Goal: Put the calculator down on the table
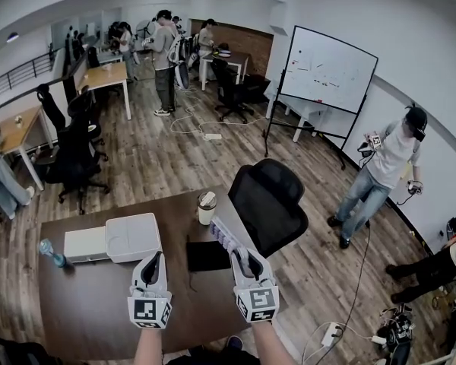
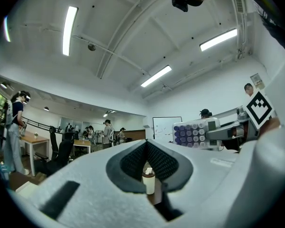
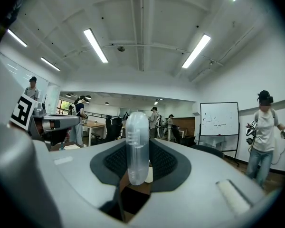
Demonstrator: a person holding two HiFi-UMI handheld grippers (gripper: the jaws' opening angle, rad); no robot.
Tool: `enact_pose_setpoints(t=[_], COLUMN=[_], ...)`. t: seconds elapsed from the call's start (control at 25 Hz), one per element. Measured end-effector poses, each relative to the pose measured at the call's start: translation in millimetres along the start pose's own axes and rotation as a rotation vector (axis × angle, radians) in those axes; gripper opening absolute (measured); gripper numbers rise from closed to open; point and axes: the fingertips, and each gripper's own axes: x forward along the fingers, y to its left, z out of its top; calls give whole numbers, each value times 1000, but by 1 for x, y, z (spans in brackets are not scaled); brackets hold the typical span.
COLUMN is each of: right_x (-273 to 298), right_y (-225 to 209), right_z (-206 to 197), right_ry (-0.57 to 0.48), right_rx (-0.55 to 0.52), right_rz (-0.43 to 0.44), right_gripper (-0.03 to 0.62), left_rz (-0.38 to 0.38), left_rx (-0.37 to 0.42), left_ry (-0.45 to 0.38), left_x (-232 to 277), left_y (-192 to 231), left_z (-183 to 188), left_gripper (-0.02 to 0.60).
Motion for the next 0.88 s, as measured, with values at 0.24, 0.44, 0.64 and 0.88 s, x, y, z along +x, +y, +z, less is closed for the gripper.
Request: enact_pose_setpoints(t=[0.24, 0.44, 0.64, 0.88], right_x=[15, 20, 21, 24], right_y=[-17, -26, -29, -39], right_z=[0, -3, -7, -18], right_ry=[4, 7, 19, 29], right_rx=[-5, -1, -25, 157], right_rz=[29, 39, 52, 80], right_gripper=[115, 115, 115, 115], left_rz=[29, 47, 64, 74], left_rx=[10, 6, 7, 4], left_ry=[-1, -1, 1, 9], left_x=[13, 18, 21, 21], left_y=[-5, -7, -10, -10], left_z=[2, 0, -2, -6], left_gripper=[-3, -3, -3, -2])
